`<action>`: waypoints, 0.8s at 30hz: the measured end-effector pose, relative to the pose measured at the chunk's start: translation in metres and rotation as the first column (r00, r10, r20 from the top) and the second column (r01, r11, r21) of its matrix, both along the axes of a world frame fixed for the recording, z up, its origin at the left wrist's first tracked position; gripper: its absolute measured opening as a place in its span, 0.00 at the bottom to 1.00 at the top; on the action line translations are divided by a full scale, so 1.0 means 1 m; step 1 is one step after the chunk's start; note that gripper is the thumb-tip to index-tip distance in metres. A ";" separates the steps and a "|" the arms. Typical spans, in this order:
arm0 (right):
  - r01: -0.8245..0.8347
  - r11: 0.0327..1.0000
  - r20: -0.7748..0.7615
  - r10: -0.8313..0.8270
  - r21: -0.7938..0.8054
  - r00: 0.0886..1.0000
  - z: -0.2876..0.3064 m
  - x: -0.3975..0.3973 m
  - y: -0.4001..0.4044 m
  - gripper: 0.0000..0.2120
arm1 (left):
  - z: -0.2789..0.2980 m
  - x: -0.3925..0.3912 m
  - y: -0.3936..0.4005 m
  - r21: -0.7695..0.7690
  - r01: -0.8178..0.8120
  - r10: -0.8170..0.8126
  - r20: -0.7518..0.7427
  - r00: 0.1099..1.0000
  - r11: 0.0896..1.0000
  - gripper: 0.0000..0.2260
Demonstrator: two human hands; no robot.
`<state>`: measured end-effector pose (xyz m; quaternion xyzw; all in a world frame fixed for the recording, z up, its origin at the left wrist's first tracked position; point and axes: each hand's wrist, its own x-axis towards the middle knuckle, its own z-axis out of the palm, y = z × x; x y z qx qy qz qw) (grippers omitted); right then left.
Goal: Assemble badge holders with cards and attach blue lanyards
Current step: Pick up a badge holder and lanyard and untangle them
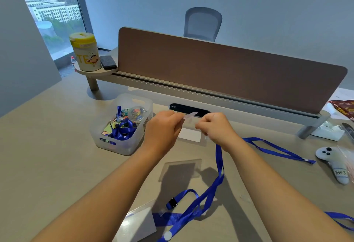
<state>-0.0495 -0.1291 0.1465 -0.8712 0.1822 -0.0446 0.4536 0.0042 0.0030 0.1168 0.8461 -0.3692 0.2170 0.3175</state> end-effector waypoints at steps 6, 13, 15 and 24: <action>0.169 0.984 0.154 -0.158 -0.060 0.975 -0.019 -0.009 -0.011 0.11 | -0.011 0.000 -0.006 0.038 -0.017 0.021 -0.116 0.993 0.999 0.09; 0.084 0.996 -0.126 -0.087 -0.031 0.988 -0.077 -0.047 -0.037 0.15 | -0.058 -0.027 -0.008 0.140 0.017 0.036 -0.369 0.929 0.990 0.09; 0.007 0.999 -0.238 -0.019 -0.052 0.971 -0.100 -0.060 -0.036 0.20 | -0.068 -0.041 -0.008 0.172 0.017 0.053 -0.396 0.917 0.985 0.10; -0.322 0.937 -0.553 0.197 -0.137 0.809 -0.169 -0.102 -0.018 0.27 | -0.107 -0.084 0.006 0.237 -0.061 0.164 -0.444 0.881 0.970 0.09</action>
